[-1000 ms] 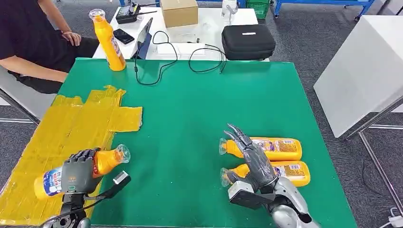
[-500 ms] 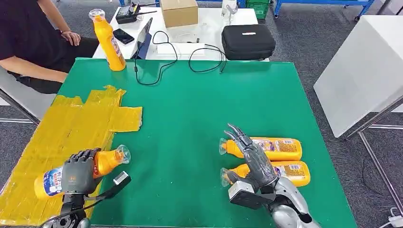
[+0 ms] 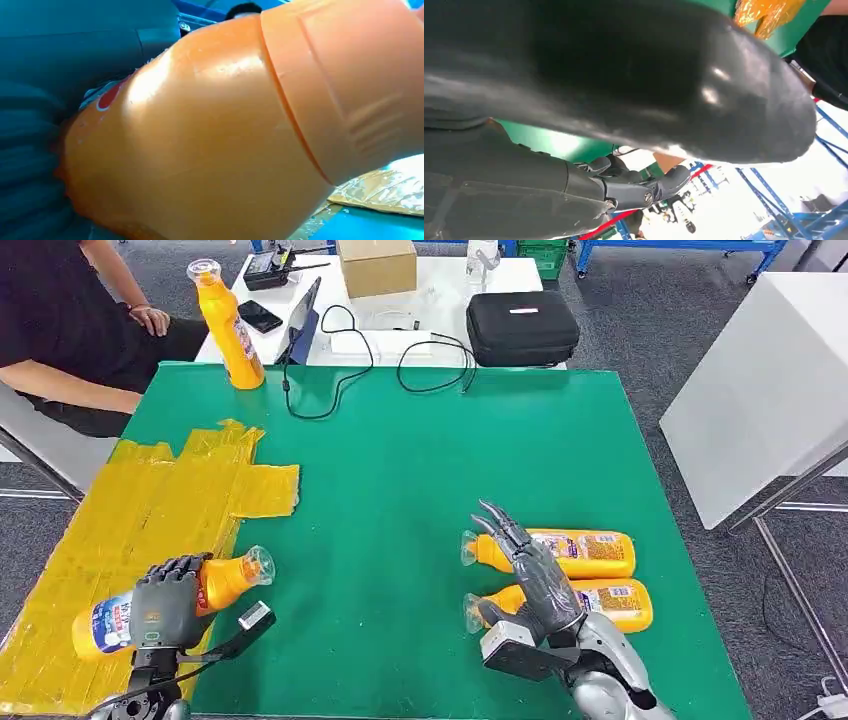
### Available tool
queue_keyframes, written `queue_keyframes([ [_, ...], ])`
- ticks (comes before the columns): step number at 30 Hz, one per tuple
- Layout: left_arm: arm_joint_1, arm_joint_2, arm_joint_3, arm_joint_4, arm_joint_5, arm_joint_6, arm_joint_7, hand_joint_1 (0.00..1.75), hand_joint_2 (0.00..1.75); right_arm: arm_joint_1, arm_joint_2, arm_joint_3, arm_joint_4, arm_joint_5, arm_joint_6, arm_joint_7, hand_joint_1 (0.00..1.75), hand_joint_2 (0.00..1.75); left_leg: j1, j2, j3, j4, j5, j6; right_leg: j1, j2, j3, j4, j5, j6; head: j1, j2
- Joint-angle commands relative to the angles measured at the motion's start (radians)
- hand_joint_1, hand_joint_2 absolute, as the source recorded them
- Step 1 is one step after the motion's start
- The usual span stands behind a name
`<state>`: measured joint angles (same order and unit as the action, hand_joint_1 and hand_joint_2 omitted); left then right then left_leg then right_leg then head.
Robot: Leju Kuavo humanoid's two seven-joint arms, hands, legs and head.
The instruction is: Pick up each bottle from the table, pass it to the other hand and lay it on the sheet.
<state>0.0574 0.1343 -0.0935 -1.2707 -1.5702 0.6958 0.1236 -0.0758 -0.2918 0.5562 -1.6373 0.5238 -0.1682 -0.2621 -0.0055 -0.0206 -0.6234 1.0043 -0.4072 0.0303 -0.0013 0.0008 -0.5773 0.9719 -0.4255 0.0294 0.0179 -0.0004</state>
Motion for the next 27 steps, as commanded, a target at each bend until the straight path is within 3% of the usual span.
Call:
queue_keyframes([
  [1,-0.03,0.015,-0.031,0.049,-0.001,0.002,0.004,1.75,1.75,-0.013,-0.004,0.0,0.007,0.0,0.008,-0.002,0.0,0.0,0.0,0.001,0.004,0.0,-0.001,-0.002,0.0,0.0,0.004,0.0,-0.002,0.0,0.0,0.0],
  [18,-0.03,0.015,-0.031,0.049,-0.001,0.002,0.004,1.75,1.75,-0.013,-0.004,0.0,0.007,0.0,0.008,-0.002,0.0,0.0,0.0,0.001,0.002,0.0,-0.001,-0.001,0.0,0.0,0.002,0.0,-0.001,0.0,0.0,0.0],
  [19,-0.049,-0.038,-0.009,0.174,0.088,0.002,-0.117,0.0,0.0,0.059,-0.13,-0.007,-0.09,0.121,0.015,0.124,0.0,1.75,0.0,0.001,0.004,0.0,-0.002,-0.002,0.0,0.0,0.004,0.0,-0.002,0.0,0.0,0.0],
  [20,-0.062,-0.029,0.039,0.3,0.113,0.002,-0.183,0.0,0.0,0.184,-0.255,-0.065,-0.216,0.063,-0.017,0.236,0.0,1.75,-0.001,-0.003,0.003,-0.001,0.0,-0.001,-0.001,-0.004,0.004,-0.001,-0.002,0.001,0.0,0.0],
  [21,-0.017,-0.049,0.087,0.266,0.09,0.002,-0.216,0.0,0.0,0.383,-0.452,-0.157,-0.412,0.003,-0.076,0.215,0.0,1.75,-0.001,-0.003,0.003,-0.001,0.0,0.0,-0.001,-0.003,0.003,-0.001,-0.002,0.001,0.0,0.0],
  [22,0.004,-0.078,0.168,0.247,0.074,0.002,-0.293,0.0,0.0,0.631,-0.568,-0.325,-0.483,-0.069,-0.18,0.128,0.0,1.75,-0.002,-0.008,0.006,-0.002,-0.001,-0.001,-0.002,-0.01,0.008,-0.002,-0.004,0.001,-0.001,0.0],
  [23,0.004,-0.099,0.209,0.238,0.047,0.002,-0.324,0.0,0.0,0.677,-0.561,-0.367,-0.485,-0.076,-0.182,0.094,0.0,1.75,-0.002,-0.024,0.006,-0.001,-0.001,0.001,-0.002,-0.025,0.012,-0.003,-0.009,0.002,-0.001,0.0],
  [25,-0.014,-0.121,0.243,0.255,0.033,0.002,-0.356,0.0,0.0,0.661,-0.516,-0.368,-0.48,-0.055,-0.146,0.081,0.0,1.75,-0.001,-0.022,0.005,0.004,-0.005,0.002,-0.001,-0.022,-0.001,-0.001,-0.011,0.003,-0.001,0.0],
  [27,-0.031,-0.136,0.254,0.264,0.029,0.002,-0.373,0.0,0.0,0.592,-0.452,-0.331,-0.462,-0.012,-0.096,0.101,0.0,1.75,-0.005,-0.021,0.007,0.0,-0.008,0.007,-0.005,-0.02,0.005,-0.003,-0.014,0.007,0.002,0.0],
])
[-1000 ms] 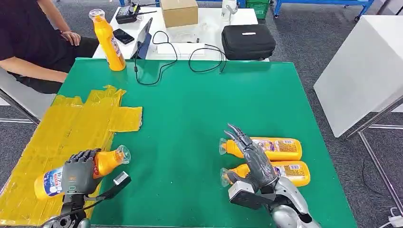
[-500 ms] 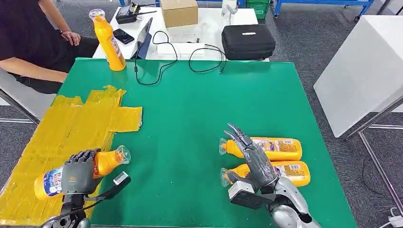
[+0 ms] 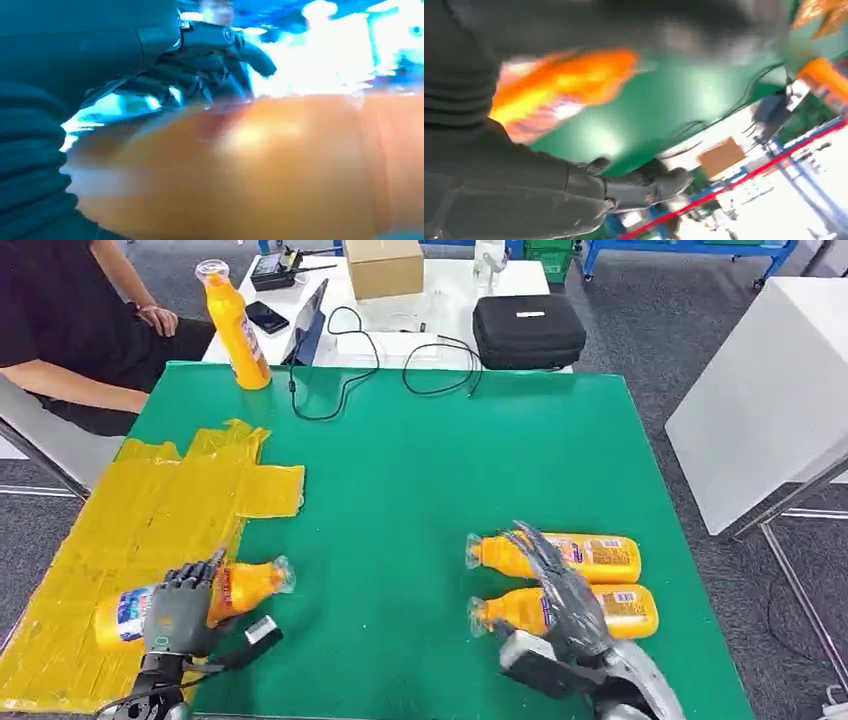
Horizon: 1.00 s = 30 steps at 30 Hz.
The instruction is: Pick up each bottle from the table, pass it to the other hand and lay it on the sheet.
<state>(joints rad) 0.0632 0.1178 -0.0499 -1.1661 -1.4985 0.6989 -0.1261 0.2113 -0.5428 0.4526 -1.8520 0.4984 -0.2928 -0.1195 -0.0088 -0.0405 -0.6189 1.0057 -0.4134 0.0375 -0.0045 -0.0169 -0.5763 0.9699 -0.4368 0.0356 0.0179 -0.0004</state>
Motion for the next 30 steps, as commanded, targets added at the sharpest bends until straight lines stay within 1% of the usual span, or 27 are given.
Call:
queue_keyframes([
  [1,-0.042,-0.125,0.209,0.155,-0.055,-0.001,-0.124,0.0,0.0,0.276,-0.178,-0.209,-0.236,0.03,0.045,-0.034,0.0,1.75,-0.001,0.007,0.002,-0.001,-0.004,-0.001,-0.001,0.005,0.012,-0.001,-0.001,0.0,0.001,0.0],
  [2,-0.045,-0.132,0.208,0.149,-0.052,-0.001,-0.137,0.0,0.0,0.251,-0.154,-0.196,-0.222,0.043,0.057,-0.033,0.0,1.75,-0.001,0.01,0.003,-0.001,-0.003,-0.002,0.0,0.007,0.013,-0.001,0.001,0.0,0.002,0.0],
  [3,-0.046,-0.132,0.207,0.151,-0.054,-0.001,-0.135,0.0,0.0,0.249,-0.15,-0.193,-0.22,0.045,0.059,-0.033,0.0,1.75,-0.003,0.014,0.006,-0.001,-0.006,-0.003,-0.003,0.011,0.013,0.0,0.001,0.0,-0.001,0.0],
  [4,-0.046,-0.135,0.206,0.141,-0.066,-0.001,-0.122,0.0,0.0,0.235,-0.132,-0.182,-0.211,0.055,0.06,-0.035,0.0,1.75,-0.004,0.016,0.011,-0.003,-0.007,-0.004,-0.003,0.014,0.017,-0.002,0.001,-0.001,-0.001,0.0],
  [5,-0.044,-0.127,0.186,0.123,-0.072,-0.001,-0.124,0.0,0.0,0.215,-0.095,-0.158,-0.194,0.071,0.068,-0.053,0.0,0.0,-0.004,0.019,0.012,-0.001,-0.009,-0.003,-0.003,0.015,0.016,-0.001,0.0,-0.001,-0.001,0.0],
  [6,-0.044,-0.127,0.186,0.123,-0.072,-0.001,-0.124,0.0,0.0,0.215,-0.095,-0.158,-0.194,0.071,0.068,-0.053,0.0,0.0,-0.004,0.018,0.012,-0.001,-0.008,-0.003,-0.003,0.014,0.016,-0.001,0.001,-0.001,0.0,0.0],
  [7,-0.059,-0.118,0.172,0.134,-0.07,-0.001,-0.105,0.0,0.0,0.154,-0.046,-0.111,-0.143,0.098,0.074,-0.06,0.0,0.0,-0.003,0.019,0.012,-0.001,-0.008,-0.003,-0.002,0.014,0.017,-0.002,0.001,-0.001,0.0,0.0],
  [9,-0.065,-0.113,0.171,0.141,-0.064,-0.001,-0.109,0.0,0.0,0.137,-0.044,-0.106,-0.132,0.101,0.077,-0.061,0.0,0.0,-0.002,0.019,0.015,-0.003,-0.007,-0.002,-0.002,0.014,0.015,-0.003,0.001,-0.001,-0.001,0.0],
  [10,-0.065,-0.113,0.171,0.141,-0.064,-0.001,-0.109,0.0,0.0,0.137,-0.044,-0.106,-0.132,0.101,0.077,-0.061,0.0,0.0,-0.001,0.019,0.015,-0.002,-0.008,-0.002,-0.001,0.015,0.01,-0.002,0.0,-0.002,0.001,0.0],
  [12,-0.065,-0.113,0.171,0.141,-0.064,-0.001,-0.109,0.0,0.0,0.137,-0.044,-0.106,-0.132,0.101,0.077,-0.061,0.0,0.0,-0.002,0.02,0.016,-0.003,-0.007,-0.003,-0.001,0.016,0.011,-0.002,0.0,-0.002,-0.001,0.0],
  [13,-0.065,-0.113,0.171,0.141,-0.064,-0.001,-0.109,0.0,0.0,0.137,-0.044,-0.106,-0.132,0.101,0.077,-0.061,0.0,0.0,-0.001,0.021,0.017,-0.003,-0.007,-0.004,-0.001,0.016,0.011,-0.003,0.0,-0.003,0.0,0.0],
  [16,-0.065,-0.113,0.171,0.141,-0.064,-0.001,-0.109,0.0,0.0,0.137,-0.044,-0.106,-0.132,0.101,0.077,-0.061,0.0,0.0,-0.001,0.021,0.018,-0.003,-0.006,-0.003,-0.001,0.016,0.021,-0.003,0.0,-0.003,-0.001,0.0],
  [19,-0.076,-0.111,0.163,0.143,-0.072,-0.001,-0.094,0.0,0.0,0.149,-0.057,-0.125,-0.145,0.09,0.075,-0.069,0.0,0.0,-0.001,0.019,0.018,-0.002,-0.006,-0.003,-0.001,0.015,0.023,-0.002,0.0,-0.002,0.0,0.0],
  [21,-0.08,-0.11,0.149,0.141,-0.072,-0.001,-0.081,0.0,0.0,0.171,-0.062,-0.135,-0.159,0.09,0.068,-0.074,0.0,0.0,-0.002,0.019,0.016,-0.002,-0.005,-0.002,-0.002,0.015,0.021,-0.001,0.0,-0.002,0.0,0.0],
  [22,-0.08,-0.111,0.144,0.139,-0.072,-0.001,-0.076,0.0,0.0,0.174,-0.061,-0.136,-0.16,0.09,0.067,-0.076,0.0,0.0,-0.002,0.019,0.017,-0.002,-0.006,-0.003,-0.001,0.014,0.022,-0.002,0.0,-0.002,0.0,0.0],
  [27,-0.081,-0.118,0.152,0.135,-0.059,-0.001,-0.079,0.0,0.0,0.212,-0.059,-0.134,-0.177,0.115,0.049,-0.072,0.0,0.0,-0.002,0.018,0.016,-0.002,-0.005,-0.002,-0.002,0.014,0.02,-0.001,0.0,-0.002,0.0,0.0],
  [29,-0.075,-0.131,0.174,0.1,-0.044,-0.001,-0.099,0.0,0.0,0.238,-0.066,-0.134,-0.196,0.127,0.027,-0.062,0.0,0.0,-0.002,0.017,0.016,-0.001,-0.006,-0.002,-0.001,0.013,0.021,-0.001,-0.001,-0.002,0.0,0.0],
  [30,-0.079,-0.146,0.207,0.089,-0.015,-0.001,-0.141,0.0,0.0,0.239,-0.07,-0.13,-0.197,0.132,0.022,-0.052,0.0,0.0,-0.003,0.018,0.016,-0.002,-0.005,-0.001,-0.002,0.013,0.019,-0.001,0.0,-0.002,0.0,0.0],
])
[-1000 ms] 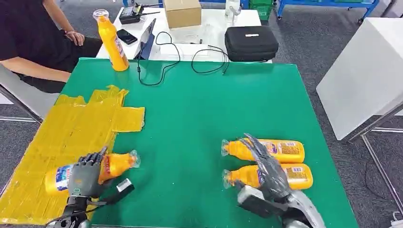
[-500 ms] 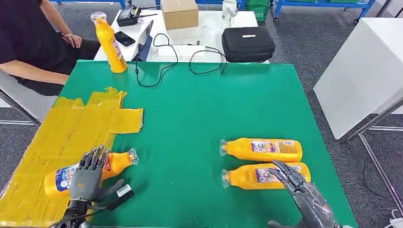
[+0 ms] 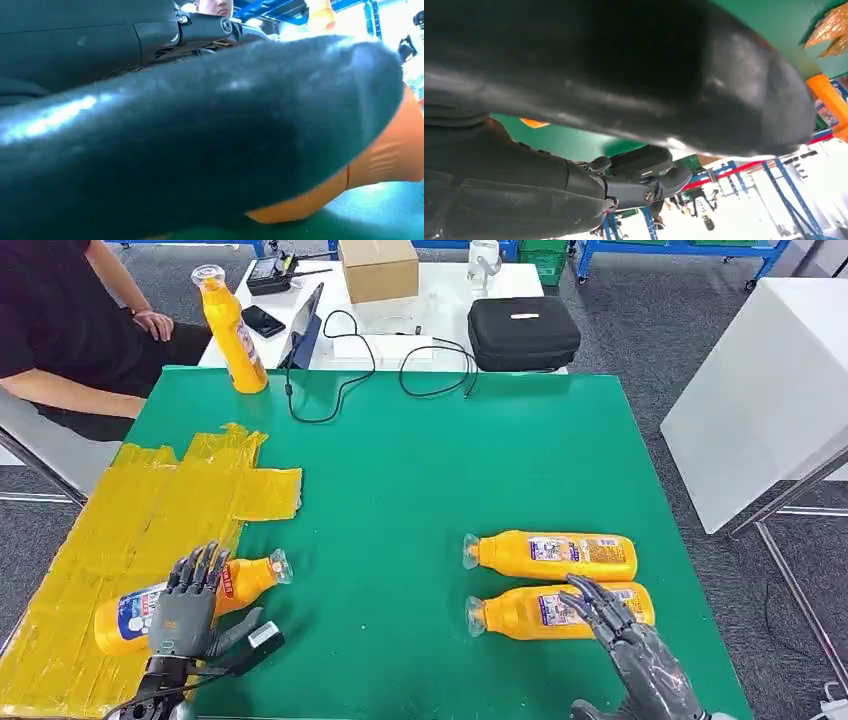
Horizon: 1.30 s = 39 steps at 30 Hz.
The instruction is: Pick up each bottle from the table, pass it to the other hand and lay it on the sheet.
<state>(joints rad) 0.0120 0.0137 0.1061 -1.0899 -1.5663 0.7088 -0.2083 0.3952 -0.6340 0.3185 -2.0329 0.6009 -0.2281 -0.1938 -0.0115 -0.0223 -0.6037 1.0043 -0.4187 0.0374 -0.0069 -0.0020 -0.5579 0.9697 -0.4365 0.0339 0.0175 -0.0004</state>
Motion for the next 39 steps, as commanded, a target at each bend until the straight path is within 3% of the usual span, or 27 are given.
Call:
queue_keyframes([
  [1,-0.029,-0.048,0.067,0.011,0.062,-0.011,-0.075,0.0,0.0,0.049,0.021,0.006,-0.012,0.029,-0.04,0.025,0.0,0.0,0.001,-0.001,0.001,0.0,-0.001,-0.003,0.001,-0.002,0.002,-0.001,-0.001,-0.001,0.0,0.0],
  [4,-0.044,-0.092,0.162,-0.027,0.107,-0.011,-0.178,0.0,0.0,0.019,0.033,0.018,0.016,0.025,-0.026,0.028,0.0,0.0,0.001,0.001,0.001,0.0,-0.001,-0.003,0.001,0.0,0.002,-0.001,-0.001,-0.001,0.0,0.0],
  [9,-0.09,-0.218,0.376,-0.155,0.218,-0.011,-0.456,0.0,0.0,0.001,0.05,0.046,0.031,0.052,-0.032,0.057,0.0,0.0,0.002,0.0,0.0,0.001,-0.001,-0.003,0.002,-0.002,0.002,-0.001,-0.001,-0.001,0.0,0.0],
  [32,-0.09,-0.218,0.376,-0.155,0.218,-0.011,-0.456,0.0,0.0,0.001,0.05,0.046,0.031,0.052,-0.032,0.057,0.0,0.0,0.001,0.002,0.0,0.0,0.0,-0.002,0.001,0.0,0.001,-0.001,0.0,0.0,0.0,0.0],
  [39,-0.011,-0.275,0.292,-0.453,0.288,-0.011,-0.49,0.0,0.0,0.014,0.079,0.032,0.068,0.043,-0.042,0.092,0.0,0.0,0.001,0.001,-0.003,0.001,-0.001,-0.001,0.001,-0.001,0.0,-0.001,0.0,0.0,0.0,0.0],
])
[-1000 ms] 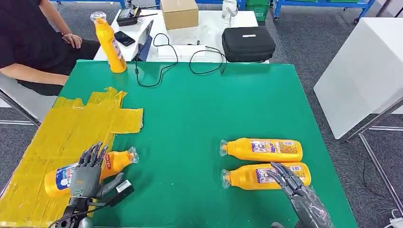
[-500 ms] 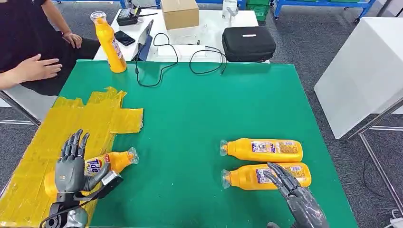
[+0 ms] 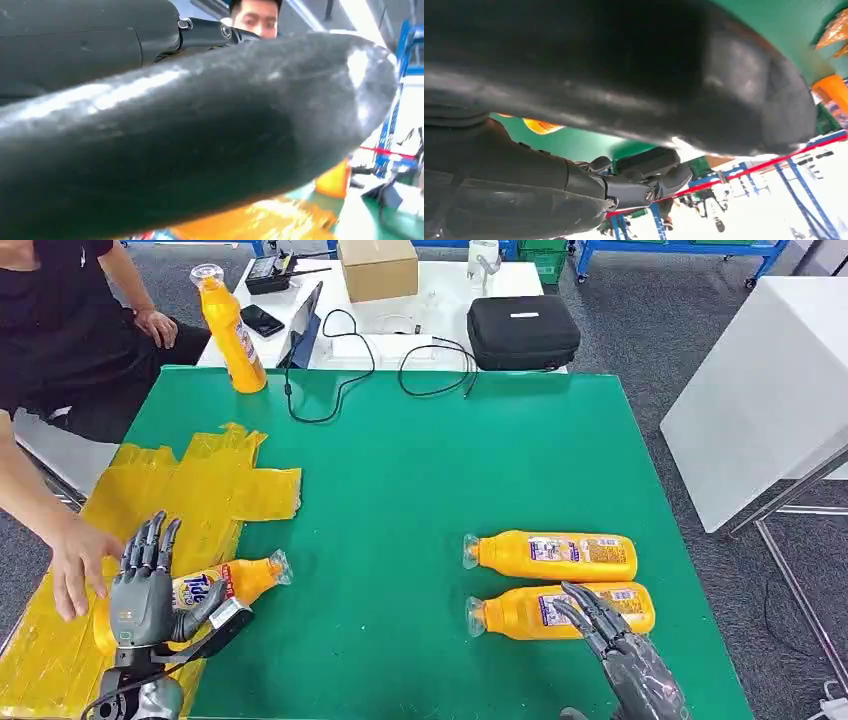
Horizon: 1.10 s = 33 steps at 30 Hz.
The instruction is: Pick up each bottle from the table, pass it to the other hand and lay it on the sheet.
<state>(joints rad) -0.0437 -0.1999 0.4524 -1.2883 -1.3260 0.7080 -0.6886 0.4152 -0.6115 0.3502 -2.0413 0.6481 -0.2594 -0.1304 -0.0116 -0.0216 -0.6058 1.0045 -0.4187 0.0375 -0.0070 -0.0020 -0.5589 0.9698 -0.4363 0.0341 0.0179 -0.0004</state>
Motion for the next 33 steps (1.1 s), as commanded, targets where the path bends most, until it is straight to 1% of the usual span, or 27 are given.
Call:
queue_keyframes([
  [1,0.049,-0.064,-0.056,-0.259,0.062,-0.01,-0.01,0.0,0.0,-0.004,0.065,0.001,0.081,-0.005,-0.012,0.033,0.0,0.0,0.002,0.001,0.001,0.001,-0.002,-0.003,0.002,-0.001,0.002,-0.001,-0.001,-0.001,0.0,0.0],
  [2,0.053,-0.062,-0.059,-0.269,0.07,-0.01,-0.01,0.0,0.0,-0.002,0.07,0.002,0.083,-0.001,-0.013,0.036,0.0,0.0,0.002,0.0,0.0,0.001,-0.001,-0.002,0.002,-0.001,0.001,-0.001,-0.001,0.0,0.0,0.0],
  [3,0.063,-0.06,-0.074,-0.247,0.136,-0.01,-0.01,0.0,0.0,0.005,0.084,0.003,0.089,0.006,-0.02,0.047,0.0,0.0,0.002,0.001,0.001,0.001,-0.002,-0.003,0.002,0.0,0.003,-0.001,-0.001,-0.001,0.0,0.0],
  [4,0.067,-0.047,-0.084,-0.236,0.147,-0.01,-0.01,0.0,0.0,0.01,0.089,0.006,0.091,0.014,-0.026,0.053,0.0,0.0,0.001,0.001,0.002,0.0,-0.001,-0.002,0.001,0.0,0.002,-0.002,-0.001,-0.001,0.0,0.0],
  [5,0.064,-0.053,-0.069,-0.243,0.135,-0.01,-0.01,0.0,0.0,0.011,0.092,0.008,0.093,0.016,-0.031,0.054,0.0,0.0,0.001,0.0,0.001,-0.001,0.0,-0.002,0.001,-0.001,0.002,-0.002,0.0,0.0,0.0,0.0],
  [6,0.065,-0.044,-0.083,-0.236,0.178,-0.01,-0.01,0.0,0.0,0.009,0.098,0.008,0.098,0.01,-0.029,0.06,0.0,0.0,0.002,0.001,0.003,-0.001,-0.001,-0.003,0.002,-0.001,0.004,-0.002,-0.001,-0.001,0.0,0.0],
  [8,0.065,-0.044,-0.083,-0.236,0.178,-0.01,-0.01,0.0,0.0,0.009,0.098,0.008,0.098,0.01,-0.029,0.06,0.0,0.0,0.001,0.0,0.001,-0.001,0.0,-0.002,0.001,0.0,0.001,-0.001,0.0,0.0,-0.001,0.0],
  [9,0.11,0.021,-0.209,-0.284,0.304,-0.136,-0.01,0.0,0.0,0.037,0.106,-0.022,0.101,0.136,0.015,0.185,0.0,1.75,0.002,0.001,0.002,-0.001,-0.001,-0.003,0.002,-0.001,0.003,-0.002,-0.001,-0.001,0.0,0.0],
  [10,0.186,0.036,-0.371,-0.386,0.649,-0.123,0.033,0.0,0.0,0.11,0.105,0.012,0.012,0.288,0.011,0.286,0.0,1.75,0.002,0.0,0.002,-0.001,-0.001,-0.002,0.002,-0.001,0.002,-0.002,0.0,-0.001,0.0,0.0],
  [11,0.211,0.032,-0.398,-0.464,0.62,-0.141,0.102,0.0,0.0,0.129,0.084,0.033,-0.008,0.302,-0.002,0.323,0.0,1.75,0.002,0.001,0.003,-0.001,-0.001,-0.003,0.002,0.0,0.003,-0.002,0.0,-0.001,-0.001,0.0],
  [12,0.224,0.048,-0.428,-0.51,0.599,-0.143,0.157,0.0,0.0,0.127,0.048,0.059,-0.013,0.301,-0.023,0.366,0.0,1.75,0.001,-0.003,-0.001,0.001,-0.002,-0.002,0.001,-0.004,0.001,0.001,-0.002,-0.001,0.0,0.0],
  [13,0.22,0.058,-0.431,-0.504,0.606,-0.142,0.176,0.0,0.0,0.113,0.02,0.069,-0.006,0.289,-0.033,0.392,0.0,1.75,0.002,-0.004,0.001,0.002,-0.003,-0.003,0.002,-0.005,0.002,0.001,-0.004,-0.001,0.0,0.0],
  [14,0.21,0.066,-0.426,-0.478,0.604,-0.137,0.175,0.0,0.0,0.098,-0.002,0.055,0.006,0.259,-0.034,0.399,0.0,1.75,0.002,-0.003,-0.001,0.003,-0.002,-0.002,0.002,-0.004,-0.001,0.001,-0.003,-0.001,0.0,0.0],
  [15,0.197,0.072,-0.422,-0.452,0.607,-0.138,0.171,0.0,0.0,0.083,-0.014,0.031,0.021,0.225,-0.031,0.391,0.0,1.75,0.002,-0.001,0.002,0.003,-0.004,-0.003,0.002,-0.003,-0.001,0.001,-0.004,-0.001,-0.001,0.0],
  [16,0.187,0.073,-0.416,-0.434,0.626,-0.139,0.157,0.0,0.0,0.074,-0.015,-0.003,0.034,0.193,-0.018,0.366,0.0,1.75,0.001,0.0,0.0,0.001,-0.003,-0.004,0.001,0.0,-0.003,0.0,-0.002,-0.001,0.0,0.0],
  [17,0.18,0.073,-0.409,-0.422,0.635,-0.138,0.145,0.0,0.0,0.071,-0.01,-0.04,0.041,0.165,-0.005,0.335,0.0,1.75,0.002,0.002,0.0,0.001,-0.004,-0.004,0.001,0.002,0.001,-0.001,-0.002,-0.001,0.0,0.0],
  [18,0.175,0.069,-0.403,-0.415,0.644,-0.142,0.13,0.0,0.0,0.078,0.018,-0.098,0.041,0.155,0.026,0.29,0.0,0.0,0.001,0.002,-0.002,0.0,-0.003,-0.003,0.001,0.001,0.0,-0.001,-0.001,0.0,0.0,0.0],
  [19,0.174,0.067,-0.4,-0.413,0.645,-0.143,0.123,0.0,0.0,0.085,0.04,-0.137,0.038,0.146,0.046,0.259,0.0,0.0,0.0,0.001,-0.001,0.0,-0.002,-0.002,0.0,0.0,0.0,-0.001,-0.001,0.0,0.0,0.0],
  [21,0.171,0.065,-0.399,-0.41,0.642,-0.143,0.122,0.0,0.0,0.095,0.062,-0.174,0.031,0.15,0.068,0.235,0.0,0.0,0.0,0.001,0.0,0.0,-0.002,-0.003,0.0,0.0,0.001,-0.001,-0.001,0.0,0.0,0.0],
  [23,0.172,0.064,-0.397,-0.411,0.644,-0.145,0.125,0.0,0.0,0.112,0.063,-0.197,0.018,0.157,0.078,0.233,0.0,0.0,0.0,0.0,0.001,0.0,-0.002,-0.004,0.0,-0.001,0.001,-0.001,-0.002,-0.001,0.0,0.0],
  [24,0.174,0.063,-0.397,-0.413,0.641,-0.142,0.123,0.0,0.0,0.133,0.067,-0.228,0.002,0.176,0.101,0.234,0.0,1.75,0.0,0.0,0.0,0.0,-0.002,-0.003,0.0,-0.001,0.001,-0.001,-0.001,-0.001,0.0,0.0],
  [27,0.174,0.062,-0.399,-0.414,0.643,-0.146,0.125,0.0,0.0,0.173,0.052,-0.303,-0.031,0.169,0.144,0.223,0.0,1.75,0.0,-0.001,0.0,0.0,-0.002,-0.003,0.0,-0.002,0.001,0.0,-0.002,-0.001,0.0,0.0],
  [33,0.174,0.062,-0.399,-0.414,0.643,-0.146,0.125,0.0,0.0,0.173,0.052,-0.303,-0.031,0.169,0.144,0.223,0.0,1.75,0.0,0.001,0.0,0.0,-0.002,-0.002,0.0,0.0,0.0,-0.001,-0.001,0.0,0.0,0.0],
])
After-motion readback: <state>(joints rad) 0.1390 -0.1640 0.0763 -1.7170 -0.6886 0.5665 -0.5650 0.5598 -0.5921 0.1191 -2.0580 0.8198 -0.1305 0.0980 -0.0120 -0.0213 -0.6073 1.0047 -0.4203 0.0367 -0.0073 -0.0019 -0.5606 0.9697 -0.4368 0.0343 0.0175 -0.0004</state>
